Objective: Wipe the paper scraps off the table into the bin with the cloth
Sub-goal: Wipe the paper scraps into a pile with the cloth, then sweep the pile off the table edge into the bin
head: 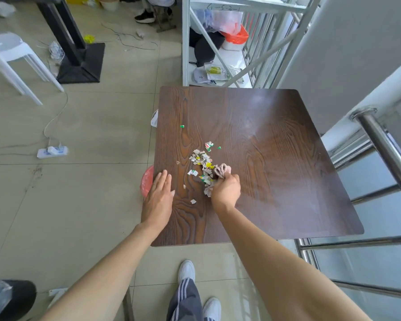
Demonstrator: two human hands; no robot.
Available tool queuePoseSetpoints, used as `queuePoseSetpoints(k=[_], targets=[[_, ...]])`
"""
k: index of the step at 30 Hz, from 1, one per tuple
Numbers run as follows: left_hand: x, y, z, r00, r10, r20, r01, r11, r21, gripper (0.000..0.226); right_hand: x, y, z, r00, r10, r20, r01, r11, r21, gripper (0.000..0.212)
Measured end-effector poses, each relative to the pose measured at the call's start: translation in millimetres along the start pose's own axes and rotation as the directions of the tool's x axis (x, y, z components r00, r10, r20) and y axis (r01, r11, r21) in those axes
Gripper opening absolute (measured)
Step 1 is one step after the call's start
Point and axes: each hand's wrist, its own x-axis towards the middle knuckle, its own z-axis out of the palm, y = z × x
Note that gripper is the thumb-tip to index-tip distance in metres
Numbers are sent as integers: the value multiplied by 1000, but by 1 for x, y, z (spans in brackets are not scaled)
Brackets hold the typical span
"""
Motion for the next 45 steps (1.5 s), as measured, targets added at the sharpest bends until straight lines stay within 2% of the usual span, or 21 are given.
queuePoseSetpoints(k=[4,8,14,20,22,25,28,34,45], targets=[[3,-2,5,1000,25,3,-25,999,20,51,10,-42,28,998,-10,69,5,998,69,41],[6,-5,7,999,41,-9,-40,997,63,50,25,-77,55,992,-13,125,-5,991,136,37],[7,-4,6,999,33,7,-34,994,104,52,39,-89,69,972,-101,214,34,955,295,30],[5,-5,1,999,39,28,-41,995,93,52,30,-62,19,966,-199,168,165,967,196,24],[4,-5,-1,999,38,26,-40,996,81,52,21,-36,2,970,-179,166,156,978,140,23],[2,-1,-8,1000,24,19,-23,999,-27,53,-4,6,-9,976,-117,182,107,992,66,23],[1,1,-13,1000,6,8,-5,993,-115,55,-36,23,-2,990,-57,132,50,997,56,19],[-14,-3,-14,998,-58,-21,54,983,-175,53,-59,-7,30,996,19,87,-37,978,205,21],[-15,-6,-13,998,-54,-26,49,982,-181,55,0,-79,91,981,152,124,-193,858,476,26]])
